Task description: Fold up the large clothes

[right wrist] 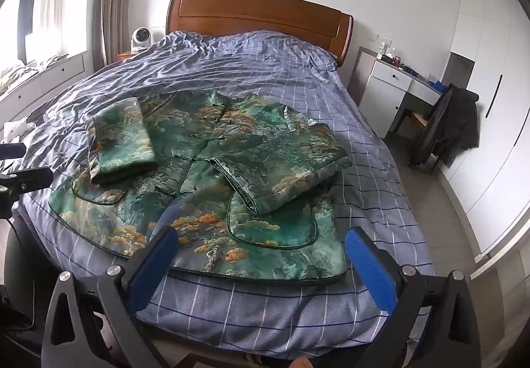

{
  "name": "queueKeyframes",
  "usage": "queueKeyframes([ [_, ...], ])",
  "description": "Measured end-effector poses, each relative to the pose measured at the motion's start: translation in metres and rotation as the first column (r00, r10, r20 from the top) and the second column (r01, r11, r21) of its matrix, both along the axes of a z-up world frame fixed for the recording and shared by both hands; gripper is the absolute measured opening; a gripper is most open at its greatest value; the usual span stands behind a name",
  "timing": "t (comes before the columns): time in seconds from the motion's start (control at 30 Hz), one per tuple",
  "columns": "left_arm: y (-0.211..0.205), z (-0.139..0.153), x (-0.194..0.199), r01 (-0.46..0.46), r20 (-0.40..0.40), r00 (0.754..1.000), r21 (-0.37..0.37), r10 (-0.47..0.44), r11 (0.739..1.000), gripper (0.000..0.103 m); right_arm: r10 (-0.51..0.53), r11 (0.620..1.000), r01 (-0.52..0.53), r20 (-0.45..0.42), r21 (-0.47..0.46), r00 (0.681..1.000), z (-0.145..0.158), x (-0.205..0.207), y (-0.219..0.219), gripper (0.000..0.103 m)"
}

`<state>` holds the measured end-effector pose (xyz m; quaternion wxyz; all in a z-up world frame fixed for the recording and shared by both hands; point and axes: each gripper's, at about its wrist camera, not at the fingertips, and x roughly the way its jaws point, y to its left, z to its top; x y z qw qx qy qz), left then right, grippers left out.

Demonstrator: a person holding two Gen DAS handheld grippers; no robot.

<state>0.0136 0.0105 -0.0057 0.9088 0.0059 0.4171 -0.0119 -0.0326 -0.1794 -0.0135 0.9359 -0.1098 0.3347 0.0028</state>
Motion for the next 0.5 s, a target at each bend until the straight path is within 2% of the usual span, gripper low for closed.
queueKeyframes([
  [0.5, -0.0016, -0.0032, -0.0021, 0.0, -0.017, 1.0, 0.008, 0.0, 1.0, 0.103, 0.001, 1.0, -0.001, 0.004, 0.002, 1.0, 0.003, -0.0009, 0.0036, 0.103],
])
